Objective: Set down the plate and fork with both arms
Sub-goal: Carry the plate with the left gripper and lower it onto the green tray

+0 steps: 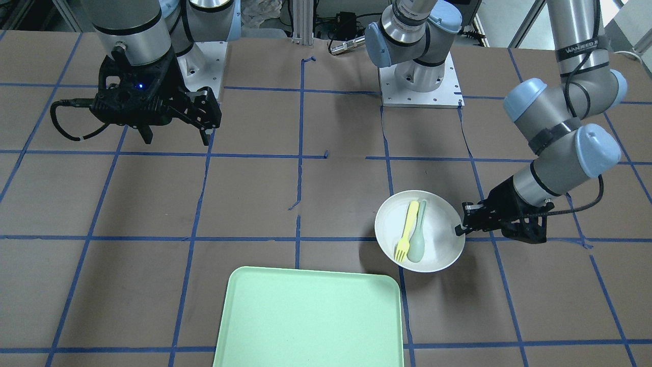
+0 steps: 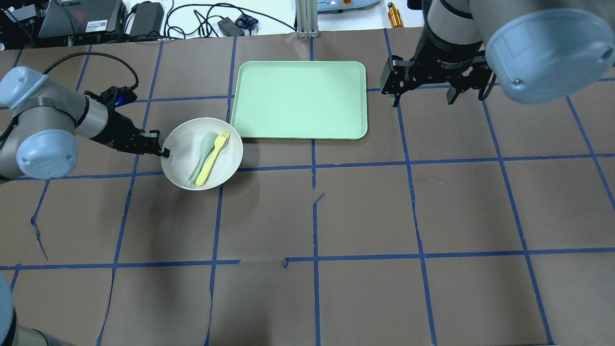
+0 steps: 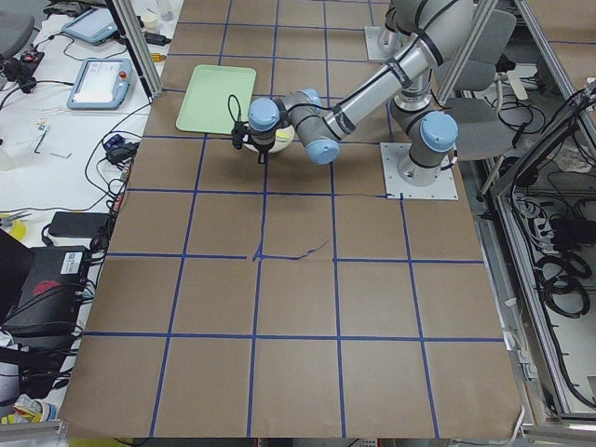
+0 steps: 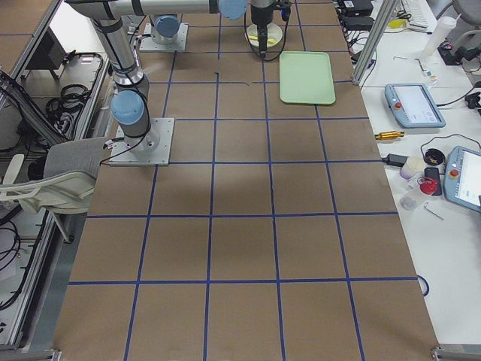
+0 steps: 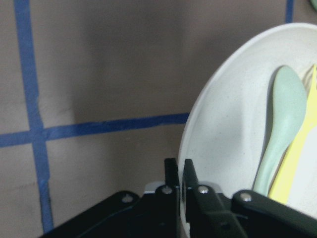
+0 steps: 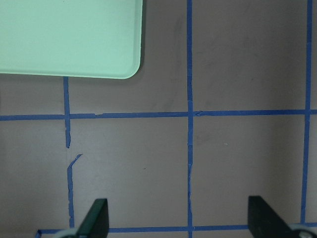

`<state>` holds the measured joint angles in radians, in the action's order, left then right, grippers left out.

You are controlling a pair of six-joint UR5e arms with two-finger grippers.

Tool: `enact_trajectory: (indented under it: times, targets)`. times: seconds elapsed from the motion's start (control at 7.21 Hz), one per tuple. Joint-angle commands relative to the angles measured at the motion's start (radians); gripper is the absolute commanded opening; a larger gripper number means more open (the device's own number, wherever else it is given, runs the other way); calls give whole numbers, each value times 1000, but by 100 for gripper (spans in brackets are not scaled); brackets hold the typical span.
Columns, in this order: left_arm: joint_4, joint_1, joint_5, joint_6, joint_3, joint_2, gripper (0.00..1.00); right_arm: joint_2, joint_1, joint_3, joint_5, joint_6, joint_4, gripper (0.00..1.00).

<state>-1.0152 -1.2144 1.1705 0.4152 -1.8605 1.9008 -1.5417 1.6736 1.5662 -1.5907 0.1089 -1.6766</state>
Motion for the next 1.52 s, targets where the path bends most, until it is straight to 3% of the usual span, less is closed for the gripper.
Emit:
enact_trajectory:
  times: [0.0,0.28,0.55,0.97,1.11,1.25,1.39]
  targets:
    - [-9,-149,-42,-105,203,146,0,0,0,2,1,0,0,100]
    - [-8,-267,-3,-263,381,280,0,0,3,2,3,3,0,100]
    - [3,-330,11,-396,490,377,0,2,8,2,5,8,0,100]
    - [52,-350,12,-458,514,429,0,2,8,2,5,8,0,100]
    - [53,-350,14,-457,498,420,50,2,8,2,5,9,0,100]
    - [38,-355,87,-444,460,381,99,3,8,2,5,8,0,100]
    - [38,-353,271,-449,430,341,100,3,8,2,5,8,0,100]
